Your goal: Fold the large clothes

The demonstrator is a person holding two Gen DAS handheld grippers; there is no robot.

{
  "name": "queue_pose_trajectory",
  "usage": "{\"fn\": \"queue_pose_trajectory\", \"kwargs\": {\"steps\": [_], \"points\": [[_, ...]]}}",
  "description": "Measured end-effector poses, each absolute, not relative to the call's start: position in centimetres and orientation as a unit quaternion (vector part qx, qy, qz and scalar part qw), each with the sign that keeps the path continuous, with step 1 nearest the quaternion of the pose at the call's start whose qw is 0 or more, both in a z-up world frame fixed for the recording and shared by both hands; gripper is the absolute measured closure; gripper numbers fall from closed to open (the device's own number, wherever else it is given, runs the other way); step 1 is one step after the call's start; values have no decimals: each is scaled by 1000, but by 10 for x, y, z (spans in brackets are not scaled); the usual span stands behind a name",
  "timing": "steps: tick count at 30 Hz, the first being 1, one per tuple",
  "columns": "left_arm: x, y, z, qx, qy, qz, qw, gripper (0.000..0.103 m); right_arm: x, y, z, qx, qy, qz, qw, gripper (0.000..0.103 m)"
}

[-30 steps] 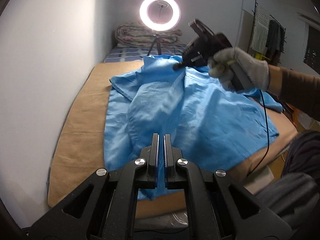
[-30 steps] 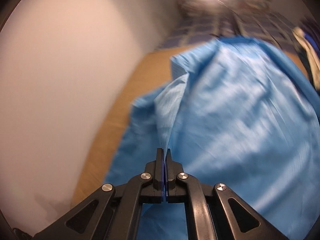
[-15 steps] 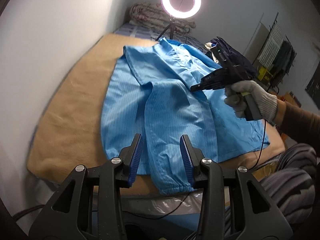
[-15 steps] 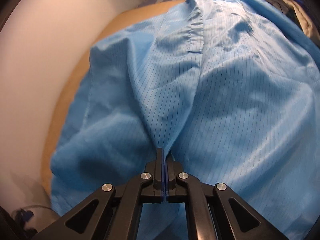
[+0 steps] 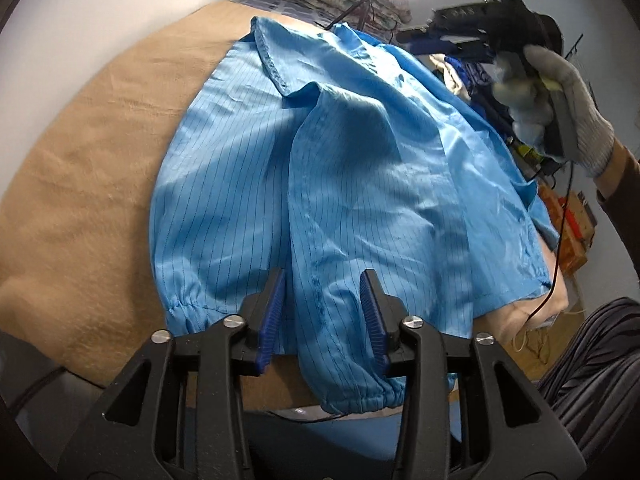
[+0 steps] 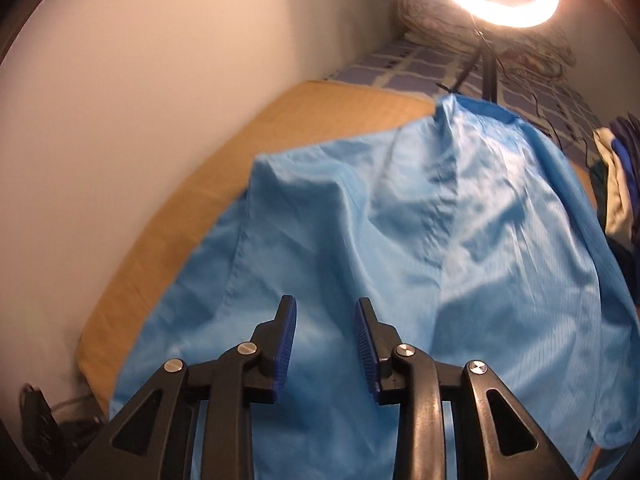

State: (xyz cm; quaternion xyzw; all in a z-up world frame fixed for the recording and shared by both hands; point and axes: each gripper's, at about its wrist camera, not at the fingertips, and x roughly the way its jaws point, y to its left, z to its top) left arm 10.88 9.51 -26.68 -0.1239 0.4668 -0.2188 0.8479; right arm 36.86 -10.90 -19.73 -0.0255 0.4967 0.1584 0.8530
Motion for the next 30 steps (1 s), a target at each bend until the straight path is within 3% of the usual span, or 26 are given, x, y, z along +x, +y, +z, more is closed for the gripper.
{"fn": "queue_pose_trajectory", "kwargs": {"steps": [1, 5, 27, 29, 30], "points": [[109, 96, -269, -127, 468, -219, 847, 96, 374, -102, -196, -26, 495, 163, 853, 72], [113, 102, -273, -145, 465, -223, 844, 102, 399, -79, -201, -19, 496, 185, 848, 69], [104, 115, -255, -156, 448, -218, 853, 103, 526, 41, -276, -87, 519, 133, 840, 65], [104, 117, -254, -161, 449, -217, 852, 103, 531, 46, -283, -104, 522, 125, 837, 84], [104, 118, -253, -162, 449, -217, 851, 103, 532, 47, -285, -108, 524, 125, 835, 100]]}}
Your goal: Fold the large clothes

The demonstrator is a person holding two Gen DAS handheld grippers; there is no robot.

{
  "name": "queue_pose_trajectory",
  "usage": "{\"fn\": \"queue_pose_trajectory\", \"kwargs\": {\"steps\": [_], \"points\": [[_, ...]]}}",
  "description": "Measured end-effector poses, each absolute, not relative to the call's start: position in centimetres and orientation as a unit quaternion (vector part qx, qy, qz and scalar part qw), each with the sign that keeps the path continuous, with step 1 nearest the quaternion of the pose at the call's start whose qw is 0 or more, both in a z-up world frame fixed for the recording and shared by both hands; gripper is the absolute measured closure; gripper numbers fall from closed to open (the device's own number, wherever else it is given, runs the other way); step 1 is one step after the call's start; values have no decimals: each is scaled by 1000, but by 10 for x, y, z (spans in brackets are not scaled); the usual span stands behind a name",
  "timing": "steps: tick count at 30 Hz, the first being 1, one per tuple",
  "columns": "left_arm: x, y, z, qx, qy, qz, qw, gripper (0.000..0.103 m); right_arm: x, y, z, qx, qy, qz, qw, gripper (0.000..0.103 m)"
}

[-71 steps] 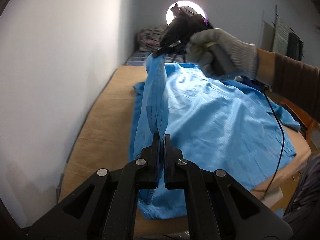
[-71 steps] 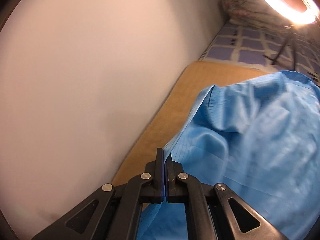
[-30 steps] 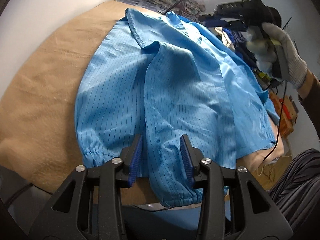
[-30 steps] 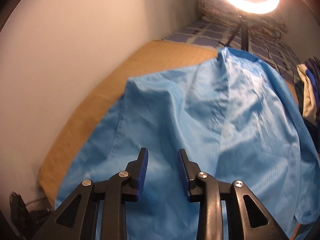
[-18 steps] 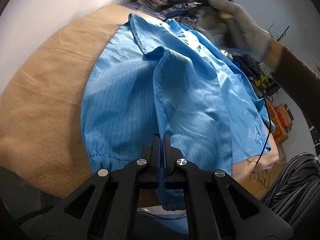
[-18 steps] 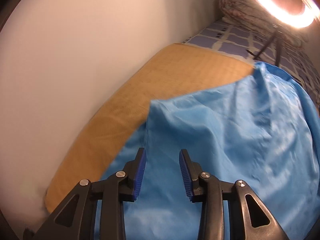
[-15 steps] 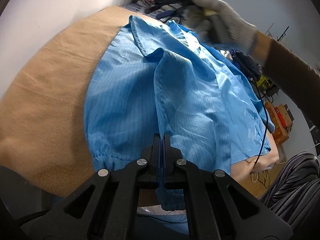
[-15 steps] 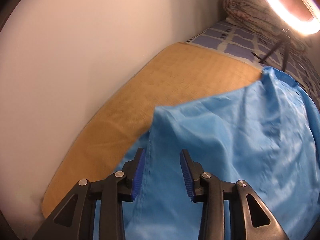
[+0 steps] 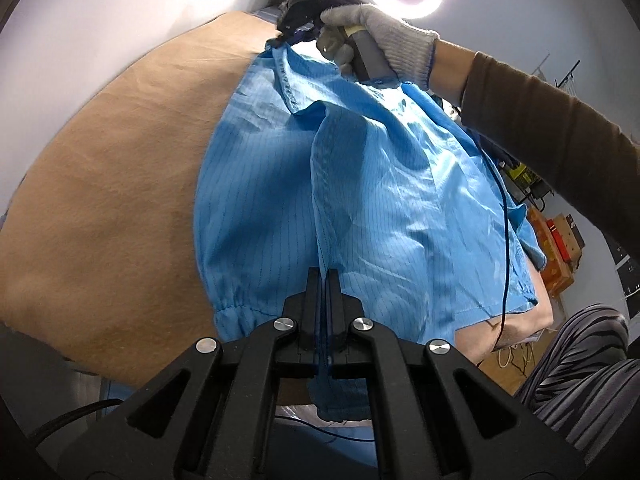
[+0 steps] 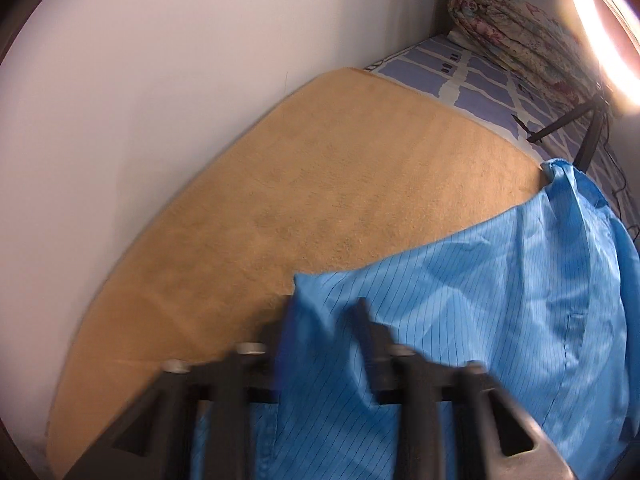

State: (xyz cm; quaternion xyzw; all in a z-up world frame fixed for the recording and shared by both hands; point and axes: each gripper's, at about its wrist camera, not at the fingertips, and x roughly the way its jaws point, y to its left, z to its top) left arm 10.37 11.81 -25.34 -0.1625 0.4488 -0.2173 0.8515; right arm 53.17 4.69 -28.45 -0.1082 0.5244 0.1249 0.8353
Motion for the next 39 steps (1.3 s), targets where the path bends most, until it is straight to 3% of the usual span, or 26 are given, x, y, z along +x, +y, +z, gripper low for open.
{"fn": "queue_pose_trajectory", "kwargs": {"steps": [7, 14, 18, 30, 35, 39], "points": [[94, 139, -241, -165, 444, -185, 861, 103, 533, 48, -266, -88, 502, 137, 850, 103], [99, 148, -263, -153, 469, -135, 860, 103, 545, 50, -269, -25, 501, 153, 851, 103], [102, 144, -266, -147, 474, -135, 857, 103, 542, 42, -280, -6, 509, 175, 843, 75], [90, 163, -216, -128, 422, -85, 894, 101, 497, -77, -238, 52, 466, 185, 864, 73], [120, 146, -214, -121, 423, -105, 892, 101, 504, -112, -228, 52, 453, 159, 876, 73], [160, 122, -225, -88, 440, -129, 885, 101, 530, -145, -232, 100, 450, 139, 876, 82]]}}
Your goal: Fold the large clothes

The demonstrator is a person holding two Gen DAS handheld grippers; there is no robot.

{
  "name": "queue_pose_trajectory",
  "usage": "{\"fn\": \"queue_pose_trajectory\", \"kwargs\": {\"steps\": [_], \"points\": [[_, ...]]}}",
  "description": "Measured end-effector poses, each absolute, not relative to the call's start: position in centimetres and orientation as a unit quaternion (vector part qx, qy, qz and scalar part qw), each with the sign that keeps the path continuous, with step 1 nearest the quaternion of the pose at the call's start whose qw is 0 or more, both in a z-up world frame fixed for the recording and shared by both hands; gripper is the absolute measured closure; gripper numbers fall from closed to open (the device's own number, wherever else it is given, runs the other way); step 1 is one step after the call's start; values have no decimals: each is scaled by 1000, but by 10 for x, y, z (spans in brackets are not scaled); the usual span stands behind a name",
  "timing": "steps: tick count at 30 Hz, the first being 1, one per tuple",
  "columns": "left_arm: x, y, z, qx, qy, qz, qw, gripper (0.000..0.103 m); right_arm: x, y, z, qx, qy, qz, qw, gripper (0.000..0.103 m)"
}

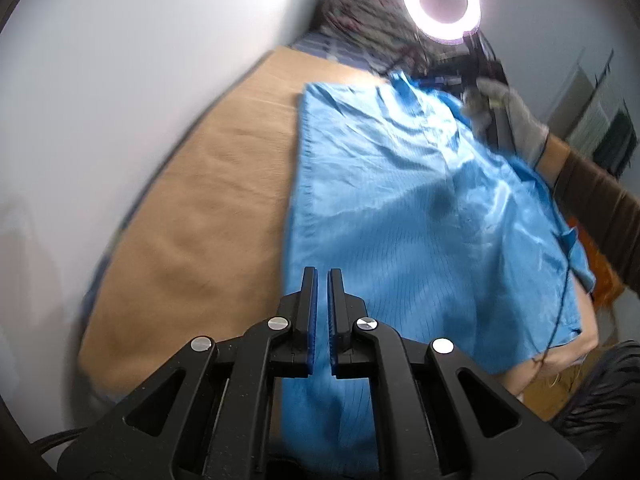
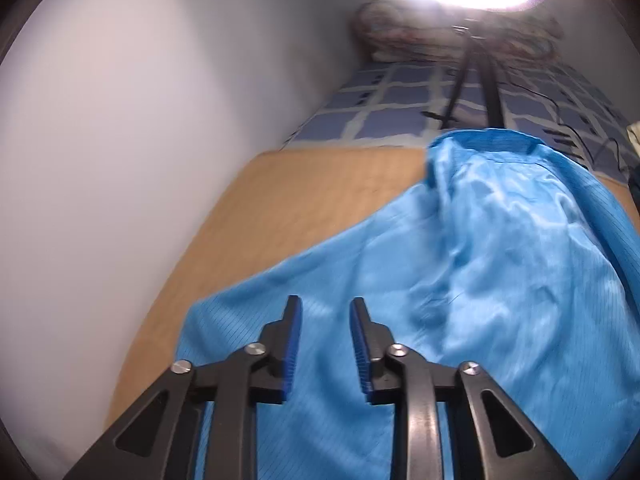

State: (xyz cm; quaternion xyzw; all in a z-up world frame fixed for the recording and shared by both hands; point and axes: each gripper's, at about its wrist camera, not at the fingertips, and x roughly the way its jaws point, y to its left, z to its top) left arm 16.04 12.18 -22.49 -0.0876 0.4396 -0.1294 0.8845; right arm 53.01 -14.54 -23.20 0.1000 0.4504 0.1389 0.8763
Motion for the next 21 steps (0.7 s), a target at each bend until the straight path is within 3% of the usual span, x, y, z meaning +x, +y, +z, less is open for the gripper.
{"fn": "queue_pose_trajectory", "kwargs": {"steps": [4, 7, 9, 12, 16, 17, 19, 21], "points": [[194, 97, -239, -54, 445, -146, 882, 101, 558, -172, -237, 101, 444, 97, 885, 80], [212, 82, -254, -36, 451, -158, 878, 101, 585, -189, -242, 85, 435, 54, 895, 63], [219, 75, -267, -29, 457, -163, 874, 101, 603, -194, -244, 76, 436, 46, 896, 63], [223, 74, -284, -32, 457, -167, 873, 101, 636, -192, -251, 59, 440, 41, 895, 53], [225, 81, -288, -57, 448, -179, 874, 101, 676, -187, -267, 35, 454, 19, 890, 53], [225, 83, -289, -63, 447, -181, 873, 101, 683, -185, -274, 23, 462, 12, 886, 54], [226, 84, -289, -69, 448, -184, 872, 101, 691, -183, -287, -2, 477, -4, 879, 75], [227, 84, -289, -70, 448, -185, 872, 101, 696, -189, -292, 4, 483, -9, 876, 89]]}}
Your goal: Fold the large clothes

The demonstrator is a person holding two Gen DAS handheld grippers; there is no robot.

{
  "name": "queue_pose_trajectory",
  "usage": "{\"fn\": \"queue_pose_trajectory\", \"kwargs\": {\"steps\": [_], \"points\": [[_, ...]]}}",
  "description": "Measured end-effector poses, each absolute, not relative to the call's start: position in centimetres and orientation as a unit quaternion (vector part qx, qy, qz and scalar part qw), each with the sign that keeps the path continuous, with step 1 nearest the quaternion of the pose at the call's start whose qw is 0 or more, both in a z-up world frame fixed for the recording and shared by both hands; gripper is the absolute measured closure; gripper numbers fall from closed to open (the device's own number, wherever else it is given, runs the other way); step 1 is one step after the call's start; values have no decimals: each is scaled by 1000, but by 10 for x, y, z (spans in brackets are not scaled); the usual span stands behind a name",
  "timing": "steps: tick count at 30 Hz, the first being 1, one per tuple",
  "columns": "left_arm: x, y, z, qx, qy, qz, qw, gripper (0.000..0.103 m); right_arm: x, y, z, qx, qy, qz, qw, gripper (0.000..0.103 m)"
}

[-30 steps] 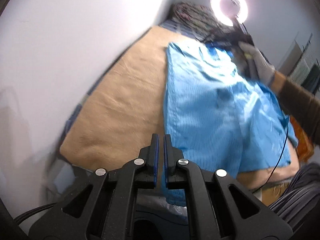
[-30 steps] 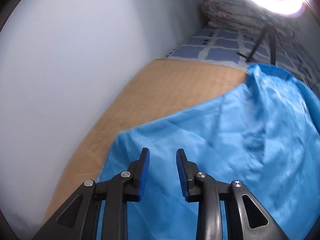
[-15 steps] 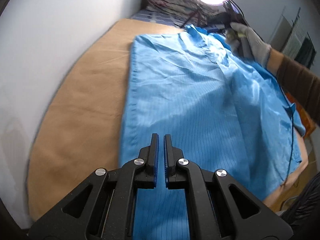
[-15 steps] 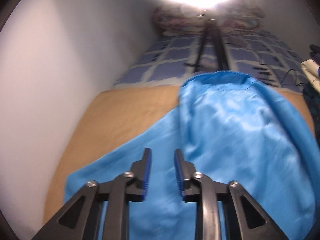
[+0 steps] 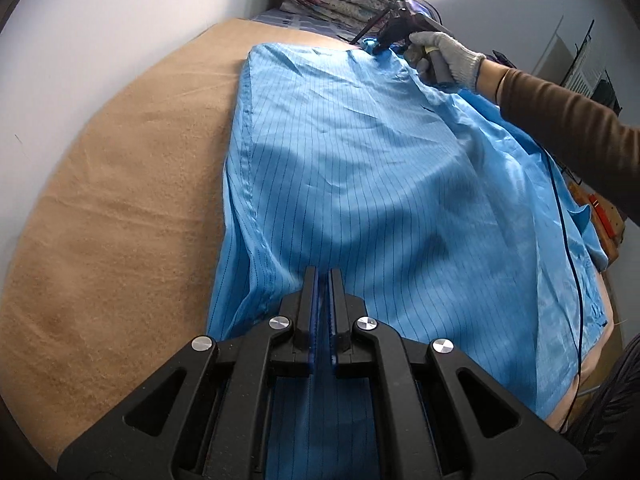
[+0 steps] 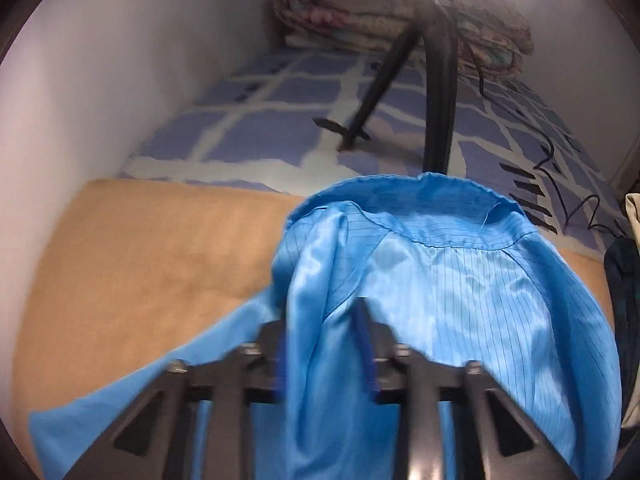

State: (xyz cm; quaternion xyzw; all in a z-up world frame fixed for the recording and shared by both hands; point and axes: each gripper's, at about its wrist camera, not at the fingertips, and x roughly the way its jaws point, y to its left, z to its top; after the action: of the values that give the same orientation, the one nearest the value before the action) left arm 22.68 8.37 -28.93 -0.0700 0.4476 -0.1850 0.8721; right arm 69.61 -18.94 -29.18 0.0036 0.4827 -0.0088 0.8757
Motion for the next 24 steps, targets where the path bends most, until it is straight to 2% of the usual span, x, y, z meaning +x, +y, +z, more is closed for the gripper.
{"fn": "queue_pose_trajectory", "kwargs": {"steps": [2, 5, 7, 11, 17, 20, 22, 24], "points": [[227, 83, -289, -70, 446, -184, 873, 101, 694, -214, -285, 111, 463, 38, 879, 97], [226, 82, -289, -67, 444, -180, 875, 101, 687, -268, -292, 329, 404, 112, 846, 97], [226, 81, -290, -67, 444, -180, 875, 101, 684, -295, -311, 424, 381, 128, 812, 99], [226, 82, -290, -70, 443, -182, 875, 101, 681, -306, -317, 363, 412, 76, 832, 101], [228, 82, -291, -71, 442, -182, 875, 101, 669, -278, -276, 224, 412, 48, 882, 96], [227, 83, -290, -75, 442, -184, 875, 101, 647, -260, -246, 203, 400, 96, 889, 85], [226, 83, -288, -75, 444, -182, 874, 101, 627, -240, -233, 178, 405, 141, 886, 75], [221, 85, -281, -72, 445, -170, 876, 101, 599, -217, -229, 144, 423, 173, 877, 73]]}}
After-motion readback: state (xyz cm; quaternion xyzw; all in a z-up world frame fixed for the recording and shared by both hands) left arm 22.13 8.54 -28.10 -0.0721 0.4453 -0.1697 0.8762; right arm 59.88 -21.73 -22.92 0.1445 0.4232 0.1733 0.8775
